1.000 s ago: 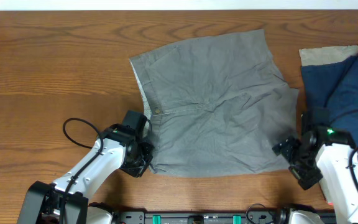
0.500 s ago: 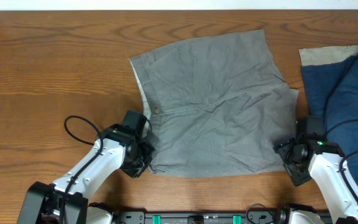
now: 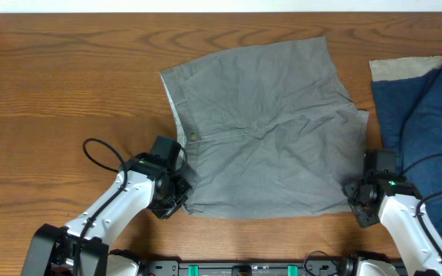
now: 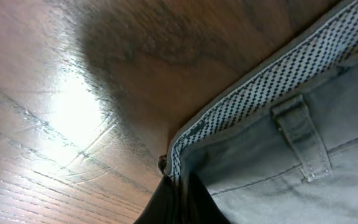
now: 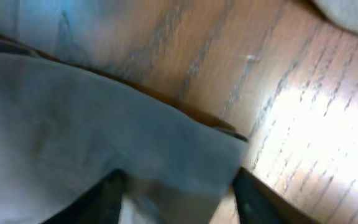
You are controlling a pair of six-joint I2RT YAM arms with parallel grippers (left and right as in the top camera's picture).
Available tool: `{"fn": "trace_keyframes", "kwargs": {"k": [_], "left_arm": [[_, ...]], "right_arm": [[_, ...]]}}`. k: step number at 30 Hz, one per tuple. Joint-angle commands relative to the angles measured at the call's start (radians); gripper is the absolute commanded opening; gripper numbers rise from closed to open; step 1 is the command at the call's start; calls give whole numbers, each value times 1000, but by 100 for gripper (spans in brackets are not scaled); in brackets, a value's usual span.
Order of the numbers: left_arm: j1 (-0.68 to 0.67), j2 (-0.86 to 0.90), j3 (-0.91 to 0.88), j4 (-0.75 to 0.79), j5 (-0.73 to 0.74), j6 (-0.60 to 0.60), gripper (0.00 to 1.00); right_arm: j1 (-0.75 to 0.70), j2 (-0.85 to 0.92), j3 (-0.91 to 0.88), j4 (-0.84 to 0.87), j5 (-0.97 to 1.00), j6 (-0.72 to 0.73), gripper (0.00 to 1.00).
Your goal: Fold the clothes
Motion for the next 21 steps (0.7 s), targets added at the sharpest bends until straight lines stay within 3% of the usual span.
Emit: {"fn": "trace_keyframes", "kwargs": {"k": [1, 3, 8, 12, 14, 21], "left_arm": [[9, 8, -12, -13, -66, 26, 6], [9, 8, -12, -13, -71, 31, 6], [15, 2, -8, -14, -72, 68, 6], [50, -53, 27, -72, -72, 111, 6], [73, -105, 50, -87, -72, 192, 6], [114, -350, 129, -103, -62, 477, 6]], "right_arm": [[-6, 19, -60, 36, 30, 33, 49], [-6, 19, -60, 67, 33, 33, 42], [-6, 19, -60, 69, 32, 24, 13], [-6, 18, -53, 84, 2, -151, 8], [-6, 14, -29, 78, -7, -256, 1], [-6, -3, 203, -125, -53, -448, 1]]}}
